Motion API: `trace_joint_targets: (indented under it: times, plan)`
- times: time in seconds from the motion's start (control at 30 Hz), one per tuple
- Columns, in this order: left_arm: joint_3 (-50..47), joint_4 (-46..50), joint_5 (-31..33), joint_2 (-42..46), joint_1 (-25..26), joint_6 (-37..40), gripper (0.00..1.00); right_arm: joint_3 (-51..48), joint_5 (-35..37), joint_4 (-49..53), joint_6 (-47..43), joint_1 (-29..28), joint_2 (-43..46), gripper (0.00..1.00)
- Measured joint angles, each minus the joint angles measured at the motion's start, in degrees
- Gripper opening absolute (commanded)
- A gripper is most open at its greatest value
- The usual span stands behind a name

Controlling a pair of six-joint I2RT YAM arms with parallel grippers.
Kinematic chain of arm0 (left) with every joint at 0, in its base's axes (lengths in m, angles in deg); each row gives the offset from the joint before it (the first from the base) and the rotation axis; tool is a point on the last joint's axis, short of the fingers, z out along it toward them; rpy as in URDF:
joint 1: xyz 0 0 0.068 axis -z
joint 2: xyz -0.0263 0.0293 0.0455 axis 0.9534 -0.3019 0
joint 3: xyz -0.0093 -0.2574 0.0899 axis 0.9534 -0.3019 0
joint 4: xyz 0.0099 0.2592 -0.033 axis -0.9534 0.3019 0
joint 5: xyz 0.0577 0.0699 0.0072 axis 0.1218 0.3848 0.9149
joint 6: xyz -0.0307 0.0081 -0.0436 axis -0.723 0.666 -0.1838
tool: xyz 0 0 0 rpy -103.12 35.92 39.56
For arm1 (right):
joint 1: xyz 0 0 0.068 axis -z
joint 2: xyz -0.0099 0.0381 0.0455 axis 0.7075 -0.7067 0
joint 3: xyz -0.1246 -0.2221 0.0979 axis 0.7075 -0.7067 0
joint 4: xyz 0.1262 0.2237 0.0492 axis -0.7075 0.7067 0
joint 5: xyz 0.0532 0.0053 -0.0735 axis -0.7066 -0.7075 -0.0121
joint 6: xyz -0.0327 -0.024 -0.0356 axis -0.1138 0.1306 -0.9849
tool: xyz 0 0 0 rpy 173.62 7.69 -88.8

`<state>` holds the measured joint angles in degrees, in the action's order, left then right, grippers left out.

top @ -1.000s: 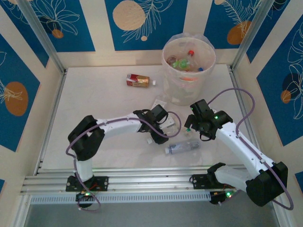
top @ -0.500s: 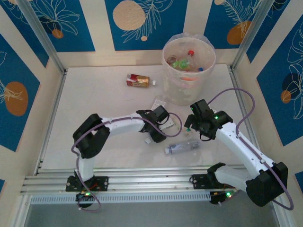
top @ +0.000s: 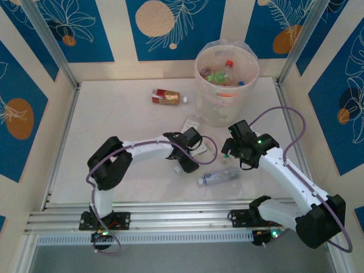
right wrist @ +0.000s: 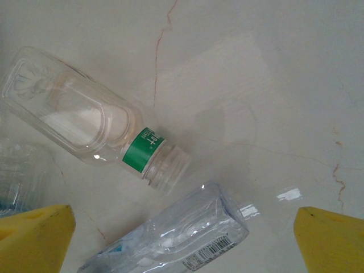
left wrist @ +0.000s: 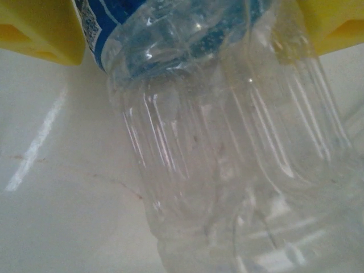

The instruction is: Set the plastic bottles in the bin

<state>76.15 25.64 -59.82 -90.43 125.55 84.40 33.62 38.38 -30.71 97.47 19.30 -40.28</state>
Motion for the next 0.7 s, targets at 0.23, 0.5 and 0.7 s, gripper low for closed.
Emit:
trace_joint_targets:
  times: [0.23,0.5,0.7]
  plan:
    - [-0.24,0.02,0.00,-0.04,-0.20,-0.17,0.75,-0.07,0.00,0.00,0.00,0.00,0.00,0.99]
    - [-0.24,-0.07,0.20,0.00,-0.39,-0.15,0.65,-0.07,0.00,0.00,0.00,0.00,0.00,0.99]
    - [-0.55,0.42,0.48,0.74,-0.46,-0.20,0.64,-0.07,0.02,0.00,0.02,0.00,0.35,0.99]
